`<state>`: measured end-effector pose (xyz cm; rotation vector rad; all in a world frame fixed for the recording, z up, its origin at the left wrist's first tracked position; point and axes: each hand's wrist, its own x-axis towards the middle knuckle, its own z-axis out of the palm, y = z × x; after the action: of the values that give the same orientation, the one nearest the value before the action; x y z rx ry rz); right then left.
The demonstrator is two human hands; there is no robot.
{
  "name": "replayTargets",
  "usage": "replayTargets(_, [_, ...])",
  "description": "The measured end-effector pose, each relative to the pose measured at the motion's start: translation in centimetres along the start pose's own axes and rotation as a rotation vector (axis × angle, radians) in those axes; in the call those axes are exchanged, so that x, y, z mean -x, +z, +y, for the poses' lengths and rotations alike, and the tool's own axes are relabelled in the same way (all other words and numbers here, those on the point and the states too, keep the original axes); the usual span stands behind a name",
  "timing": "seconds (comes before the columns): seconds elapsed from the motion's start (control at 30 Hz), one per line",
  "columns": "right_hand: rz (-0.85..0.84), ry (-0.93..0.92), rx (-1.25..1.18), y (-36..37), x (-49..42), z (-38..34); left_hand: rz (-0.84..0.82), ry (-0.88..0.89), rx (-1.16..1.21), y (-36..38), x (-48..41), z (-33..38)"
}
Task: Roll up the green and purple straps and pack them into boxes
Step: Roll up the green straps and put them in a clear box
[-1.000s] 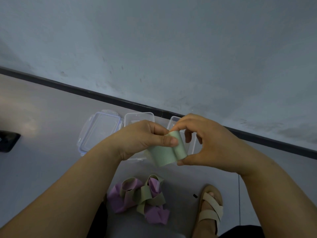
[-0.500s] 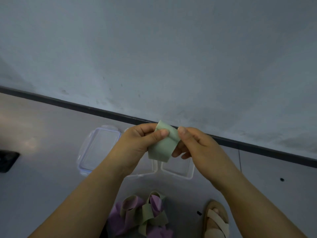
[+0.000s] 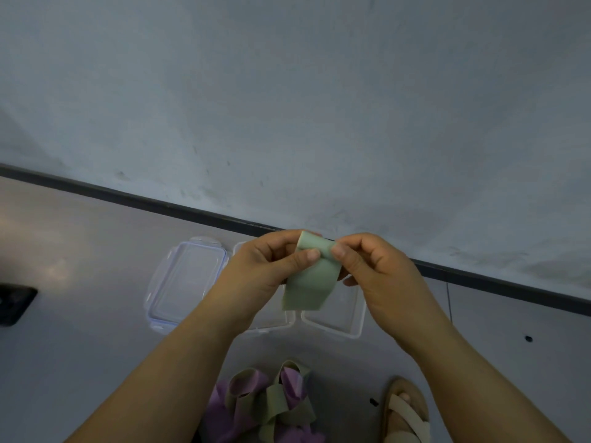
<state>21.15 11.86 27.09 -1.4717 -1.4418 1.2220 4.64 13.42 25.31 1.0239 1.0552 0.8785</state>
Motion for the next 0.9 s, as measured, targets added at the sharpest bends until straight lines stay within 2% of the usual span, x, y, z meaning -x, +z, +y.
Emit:
replayTargets(0.57, [-0.042,-0.047,-0.017,-0.40,-0.05,0.20,0.032,0.053,-0.091,0.09,0.01,0.19])
replayTargets(0.77, [-0.074,0.055,-0.013,-0.55,-0.19,0.17,0.015,0.117,-0.034,0.15,0.05,0.37])
replayTargets(0.9, [-0.082,0.054,0.002,-0.49,-0.01,0.14,0.018,0.137,-0.025,0.21,-0.02,0.31])
